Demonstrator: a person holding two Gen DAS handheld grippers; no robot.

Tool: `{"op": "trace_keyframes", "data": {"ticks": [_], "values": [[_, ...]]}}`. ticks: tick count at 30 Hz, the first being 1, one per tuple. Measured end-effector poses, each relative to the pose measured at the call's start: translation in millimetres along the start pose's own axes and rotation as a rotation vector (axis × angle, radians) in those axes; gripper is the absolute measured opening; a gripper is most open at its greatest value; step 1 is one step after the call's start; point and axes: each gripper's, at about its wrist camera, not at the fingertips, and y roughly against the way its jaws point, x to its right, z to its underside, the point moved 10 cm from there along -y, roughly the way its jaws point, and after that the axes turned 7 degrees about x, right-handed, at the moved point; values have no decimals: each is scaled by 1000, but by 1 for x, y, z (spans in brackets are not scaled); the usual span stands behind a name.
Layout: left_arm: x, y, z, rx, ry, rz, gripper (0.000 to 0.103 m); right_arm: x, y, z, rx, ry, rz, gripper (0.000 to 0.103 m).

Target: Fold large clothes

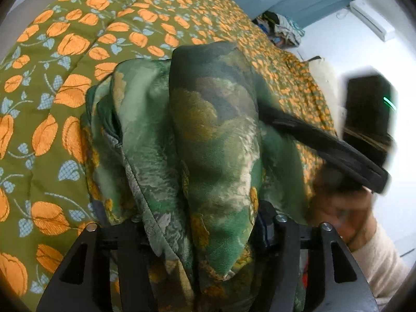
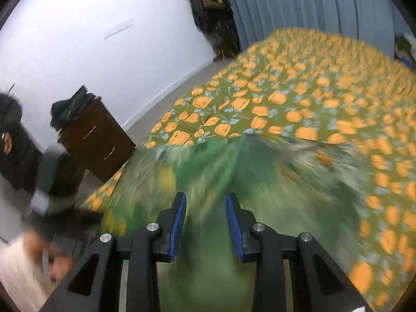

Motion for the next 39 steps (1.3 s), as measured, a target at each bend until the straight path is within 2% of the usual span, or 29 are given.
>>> {"op": "trace_keyframes", "data": {"ticks": [2, 3, 5, 8, 11, 14, 17, 19, 21, 24, 26, 29, 31, 32, 33, 34, 35, 37, 39], "values": [[-21, -10, -2, -16, 32, -62, 54, 7, -47, 22, -111, 0, 50, 31], [-27, -15, -2, -26, 60, -55, 53, 12, -61, 31, -130, -10, 69, 30], [-32, -18, -6, -24, 84, -28, 53, 16, -66, 30, -113, -30, 77, 30], [-27, -16, -7, -33, 53, -24, 53, 12, -46, 26, -94, -20, 75, 30], [-27, -14, -7, -29, 35, -33, 53, -2, 2, 31, -37, 32, 4, 32], [-28, -14, -6, -18, 41, -35, 53, -12, 64, 67, 16, 78, -36, 32], [-27, -18, -4, -15, 36, -41, 54, -4, 118, 116, 51, 83, 6, 32], [-27, -18, -1, -14, 25, -54, 55, 1, 146, 138, 112, 105, 73, 32], [-25, -21, -1, -14, 15, -62, 56, 12, 147, 150, 117, 74, 112, 32], [-21, -30, -1, -8, -20, -97, 57, 29, 105, 171, 14, 5, 116, 32], [-20, -31, -2, 3, -21, -125, 58, 34, 90, 171, 13, -13, 116, 32], [-18, -27, -4, 17, 7, -119, 60, 31, 93, 162, 3, 0, 138, 32], [-12, -16, -6, 35, 16, -112, 69, 23, 114, 155, 42, 34, 163, 34], [-6, -4, -7, 55, 21, -107, 71, 21, 126, 154, 61, 46, 172, 37], [-4, 5, -7, 69, 23, -107, 75, 18, 144, 152, 93, 60, 195, 59], [-1, 18, -7, 90, 22, -110, 82, 18, 159, 154, 119, 61, 220, 88], [1, 31, -7, 110, 15, -114, 85, 19, 173, 154, 145, 59, 237, 95], [-1, 51, -8, 146, 14, -114, 88, 25, 204, 158, 191, 53, 268, 95], [-3, 64, -8, 155, 46, -94, 88, 36, 217, 166, 181, 61, 318, 95]]}}
